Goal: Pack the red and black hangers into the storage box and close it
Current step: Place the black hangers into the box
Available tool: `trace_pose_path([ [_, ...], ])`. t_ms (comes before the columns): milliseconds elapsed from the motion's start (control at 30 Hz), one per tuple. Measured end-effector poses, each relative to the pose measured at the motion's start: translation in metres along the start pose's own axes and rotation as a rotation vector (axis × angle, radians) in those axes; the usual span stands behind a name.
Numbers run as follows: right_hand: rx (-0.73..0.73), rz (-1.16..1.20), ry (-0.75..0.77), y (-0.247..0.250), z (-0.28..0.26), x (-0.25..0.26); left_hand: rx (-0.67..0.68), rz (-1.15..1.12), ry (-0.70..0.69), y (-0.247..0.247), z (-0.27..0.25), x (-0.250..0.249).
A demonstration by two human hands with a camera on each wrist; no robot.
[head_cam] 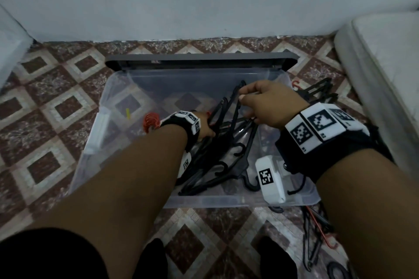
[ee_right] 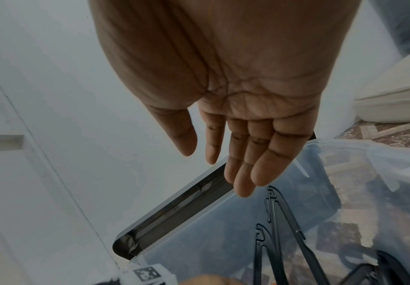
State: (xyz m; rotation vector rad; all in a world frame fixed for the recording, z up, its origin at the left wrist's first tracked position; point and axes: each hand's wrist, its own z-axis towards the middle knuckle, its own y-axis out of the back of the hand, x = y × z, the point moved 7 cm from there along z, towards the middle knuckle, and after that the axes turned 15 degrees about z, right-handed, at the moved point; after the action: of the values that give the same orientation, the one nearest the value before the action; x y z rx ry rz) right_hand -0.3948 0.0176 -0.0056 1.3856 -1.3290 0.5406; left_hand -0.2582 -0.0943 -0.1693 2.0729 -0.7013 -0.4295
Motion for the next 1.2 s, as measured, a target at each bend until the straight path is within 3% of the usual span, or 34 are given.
trace_pose_path([
  [100, 0.002, 0.007, 0.015, 0.005, -0.004, 0.004, -0.006, 0.059, 0.022, -0.004, -0.006, -0.008],
  [233, 0.000, -0.016, 0.021, 0.015, -0.013, 0.011, 0.010, -0.143, -0.026, 0.007, -0.031, -0.011],
  [433, 0.056, -0.252, 0.007, 0.020, -0.028, 0.015, -0.151, -0.211, -0.101, 0.092, -0.115, 0.006],
  [533, 0.144, -0.346, -0.006, 0.016, -0.036, 0.014, -0.267, -0.459, -0.130, 0.124, -0.151, 0.019],
  [633, 0.182, -0.271, 0.088, 0.018, -0.037, 0.021, -0.395, -0.833, -0.172, 0.138, -0.166, 0.029],
  [700, 0.154, -0.200, 0.152, 0.024, -0.036, 0.027, -0.447, -0.963, -0.173, 0.139, -0.163, 0.035],
  [900, 0.063, -0.190, 0.294, 0.049, -0.032, 0.032, -0.404, -1.246, -0.034, 0.109, -0.118, 0.043],
  [967, -0.013, -0.200, 0.337, 0.056, -0.032, 0.034, -0.278, -1.127, 0.048, 0.084, -0.097, 0.039],
  [1133, -0.058, -0.211, 0.378, 0.061, -0.032, 0.039, 0.078, -0.146, 0.049, 0.021, -0.037, 0.014],
  [1200, -0.079, -0.193, 0.407, 0.062, -0.030, 0.042, 0.094, 0.073, 0.082, 0.010, -0.013, 0.004],
])
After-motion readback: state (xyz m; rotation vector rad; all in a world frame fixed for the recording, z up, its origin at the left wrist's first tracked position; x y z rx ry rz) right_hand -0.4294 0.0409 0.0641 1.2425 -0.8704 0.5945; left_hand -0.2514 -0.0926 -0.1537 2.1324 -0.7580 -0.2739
